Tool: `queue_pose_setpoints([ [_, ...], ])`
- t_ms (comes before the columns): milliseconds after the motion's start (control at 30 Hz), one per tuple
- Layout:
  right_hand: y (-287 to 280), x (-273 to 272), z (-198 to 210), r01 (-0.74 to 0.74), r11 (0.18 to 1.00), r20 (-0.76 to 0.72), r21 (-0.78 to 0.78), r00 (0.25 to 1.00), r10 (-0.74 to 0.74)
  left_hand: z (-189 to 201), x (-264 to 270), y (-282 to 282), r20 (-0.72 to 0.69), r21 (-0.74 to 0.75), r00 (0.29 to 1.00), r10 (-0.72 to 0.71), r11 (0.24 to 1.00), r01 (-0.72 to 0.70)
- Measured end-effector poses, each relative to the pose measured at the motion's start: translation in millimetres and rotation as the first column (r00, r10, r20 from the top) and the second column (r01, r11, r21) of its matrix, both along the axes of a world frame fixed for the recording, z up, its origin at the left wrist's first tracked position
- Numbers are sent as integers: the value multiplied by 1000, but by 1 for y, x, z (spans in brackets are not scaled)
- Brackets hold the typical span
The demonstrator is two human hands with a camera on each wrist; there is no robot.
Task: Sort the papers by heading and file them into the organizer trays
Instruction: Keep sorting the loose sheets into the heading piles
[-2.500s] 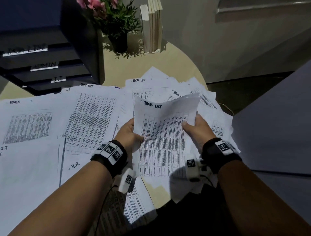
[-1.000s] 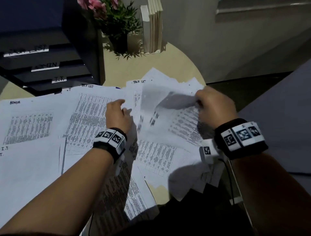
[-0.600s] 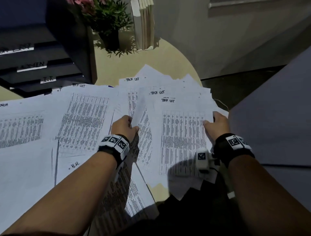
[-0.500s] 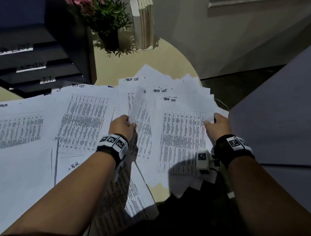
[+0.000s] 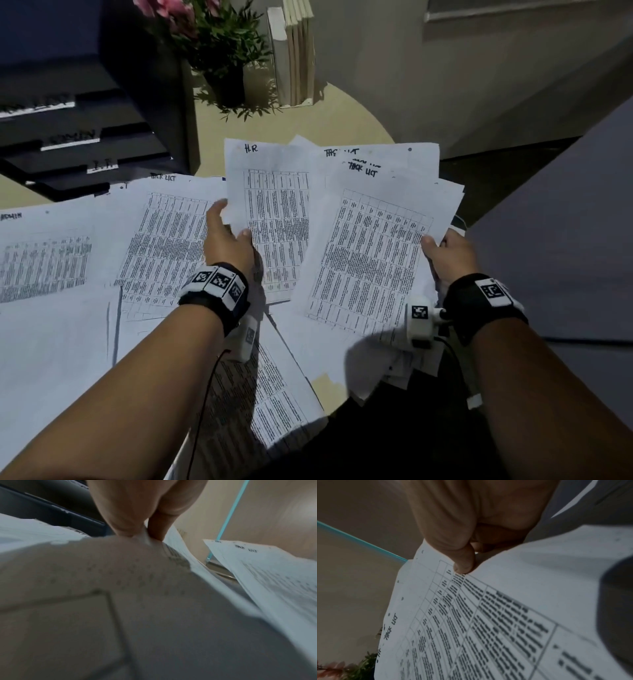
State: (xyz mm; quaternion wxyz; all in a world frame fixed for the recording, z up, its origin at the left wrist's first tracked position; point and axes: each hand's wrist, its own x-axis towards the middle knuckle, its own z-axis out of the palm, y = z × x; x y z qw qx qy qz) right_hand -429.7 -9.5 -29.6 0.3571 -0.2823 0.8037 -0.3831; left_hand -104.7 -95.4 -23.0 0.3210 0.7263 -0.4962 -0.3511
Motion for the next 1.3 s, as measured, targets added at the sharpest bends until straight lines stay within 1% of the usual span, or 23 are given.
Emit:
queue_pose_setpoints([
  [100,-5,11,-7,-1,1000,37,-12,999,2,-1,-1,4,-43,4,991,-123,992,124],
  [167,-10,17,-24,-16,1000,79,-6,997,17,-1,-3,5,-99,29,986,-133,990,136],
  [233,-16,25,-46,-61,998,137,-30,988,65,3,-6,5,-171,84,978,-120,987,136],
  [267,-19,31,-53,-80,996,175,-48,981,87,4,-8,5,-182,107,973,-145,980,166],
  [300,-21,44,-45,-92,993,203,-70,974,105,7,-10,6,-181,118,967,-178,972,202],
  [367,-23,62,-33,-95,991,248,-91,962,115,11,-13,4,-122,97,965,-233,965,245],
  [433,-23,69,-29,-121,988,238,-91,961,140,15,-13,2,-77,43,970,-231,971,235],
  [500,-20,71,-27,-159,985,168,-62,971,168,21,-12,0,-137,-14,967,-214,977,214],
  [567,-17,72,-23,-167,985,144,-38,975,171,28,-11,0,-186,-65,960,-211,977,202],
  [633,-17,74,-15,-174,984,113,-45,977,179,32,-6,-1,-166,-84,971,-170,984,158],
  [667,-17,75,-11,-183,982,68,-34,980,185,32,-1,-2,-153,-78,982,-114,992,103],
  [700,-16,74,-8,-188,982,-15,15,982,188,32,5,-3,-148,-74,988,-40,997,29],
  [733,-14,71,-8,-182,979,-136,92,972,193,30,13,-3,-148,-66,988,39,997,-49],
  [767,-12,69,-8,-147,973,-249,177,950,189,28,21,-3,-149,-63,983,107,991,-117],
  [800,-9,68,-6,-101,964,-304,245,936,176,26,30,-2,-152,-49,974,170,983,-179],
  [867,-5,71,-6,-64,943,-303,325,938,168,18,48,-1,-147,-7,948,282,958,-286],
  [933,-2,81,-8,-113,913,-298,393,923,243,13,63,3,-115,36,939,324,946,-322],
  [1033,-3,92,-17,-173,881,-342,440,875,343,4,76,11,-61,66,957,285,957,-281],
  [1100,-5,92,-16,-197,861,-384,469,832,400,0,81,18,-59,79,961,270,961,-265],
  [1167,-4,89,-14,-233,834,-472,500,734,488,-3,85,21,-59,121,957,284,954,-276],
  [1200,-1,89,-12,-265,810,-502,523,672,544,1,85,23,-104,151,940,326,939,-309],
  [1267,6,93,-10,-334,722,-490,605,559,669,3,89,22,-217,223,878,427,897,-382],
  [1300,8,96,-11,-354,679,-463,643,527,713,4,91,21,-252,237,858,447,888,-394],
])
